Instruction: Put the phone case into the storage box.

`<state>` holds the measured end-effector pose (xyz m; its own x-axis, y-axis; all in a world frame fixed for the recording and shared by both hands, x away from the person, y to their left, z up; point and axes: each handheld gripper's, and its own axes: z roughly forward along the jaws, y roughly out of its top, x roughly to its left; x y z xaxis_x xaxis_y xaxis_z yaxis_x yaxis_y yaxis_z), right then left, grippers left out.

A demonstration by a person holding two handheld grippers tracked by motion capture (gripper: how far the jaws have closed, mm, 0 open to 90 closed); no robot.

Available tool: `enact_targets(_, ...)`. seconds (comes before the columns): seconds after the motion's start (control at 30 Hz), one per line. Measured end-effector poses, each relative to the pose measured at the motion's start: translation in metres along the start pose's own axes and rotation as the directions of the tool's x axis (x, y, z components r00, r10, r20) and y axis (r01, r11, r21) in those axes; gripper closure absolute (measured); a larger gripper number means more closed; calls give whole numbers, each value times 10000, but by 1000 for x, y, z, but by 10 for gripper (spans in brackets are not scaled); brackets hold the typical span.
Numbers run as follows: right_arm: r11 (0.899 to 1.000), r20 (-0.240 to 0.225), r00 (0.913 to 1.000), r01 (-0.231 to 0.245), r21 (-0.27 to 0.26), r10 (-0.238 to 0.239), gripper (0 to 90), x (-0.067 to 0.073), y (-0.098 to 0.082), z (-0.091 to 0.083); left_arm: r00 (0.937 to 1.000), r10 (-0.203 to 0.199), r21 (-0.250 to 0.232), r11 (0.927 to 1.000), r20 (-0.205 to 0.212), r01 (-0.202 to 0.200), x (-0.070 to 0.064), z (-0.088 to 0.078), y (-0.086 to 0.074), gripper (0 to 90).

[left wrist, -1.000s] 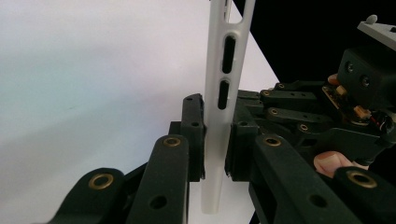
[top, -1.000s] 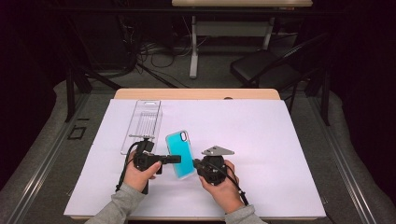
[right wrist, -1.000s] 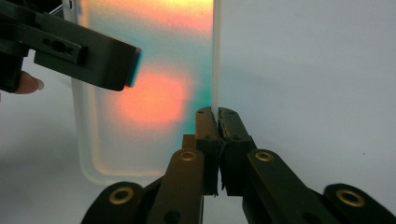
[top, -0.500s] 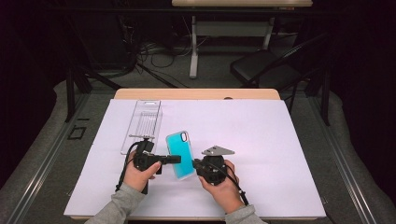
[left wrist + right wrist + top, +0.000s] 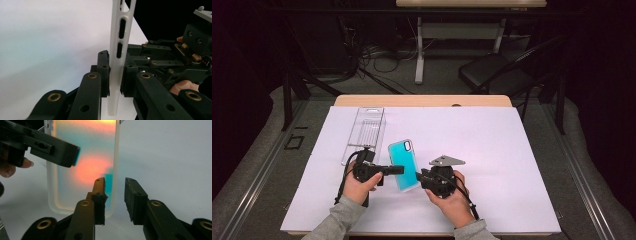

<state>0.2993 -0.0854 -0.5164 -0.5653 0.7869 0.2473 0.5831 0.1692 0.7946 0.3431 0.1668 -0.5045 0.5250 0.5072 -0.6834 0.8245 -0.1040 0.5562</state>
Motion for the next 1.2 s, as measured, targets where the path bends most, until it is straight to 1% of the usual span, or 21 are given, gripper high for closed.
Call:
enact_targets(0.23,9996,-68,9996,282,-33,-282,635,-1,2,-3,10000,-10,-183,9998,-42,9,2,-6,2,813)
enact_targets(0.3,9993,-142,9992,365,-7,-365,627,-1,3,-4,10000,67,-235,9997,-29,-67,3,-9,4,812)
enact_targets(0.33,9990,-200,9988,452,-42,-452,619,-1,3,-4,10000,14,-289,9996,-32,-15,3,-10,4,812)
enact_targets(0.4,9988,-286,9984,493,-57,-495,602,-1,5,-5,10000,42,-311,9995,-36,-43,3,-12,4,813)
enact_targets(0.43,9984,-318,9979,562,-89,-564,592,0,5,-6,9999,159,-272,9995,-58,-160,4,-13,5,813)
enact_targets(0.5,9978,-372,9972,644,-174,-650,585,0,6,-6,9997,245,-317,9992,-92,-248,5,-14,6,813)
enact_targets(0.6,9964,-465,9955,810,-251,-821,576,1,8,-8,9992,351,-296,9989,-190,-357,5,-17,7,813)
enact_targets(0.67,9950,-485,9941,958,-267,-970,575,1,9,-10,9991,377,-308,9988,-172,-382,5,-18,7,812)
enact_targets(0.73,9951,-529,9940,947,-296,-961,574,1,10,-11,9987,462,-351,9983,-205,-469,6,-18,7,813)
enact_targets(0.83,9945,-550,9932,1011,-276,-1025,571,0,11,-12,9986,467,-325,9983,-235,-475,5,-20,8,813)
enact_targets(1.0,9952,-760,9924,956,-225,-970,563,-1,12,-14,9979,584,-277,9979,-261,-592,6,-20,9,812)
enact_targets(1.1,9938,-850,9903,1085,-241,-1101,541,-1,13,-14,9976,646,-239,9976,-258,-652,6,-21,9,813)
enact_targets(1.2,9923,-914,9881,1229,-179,-1240,515,-1,14,-15,9960,881,-168,9960,-117,-882,5,-21,9,813)
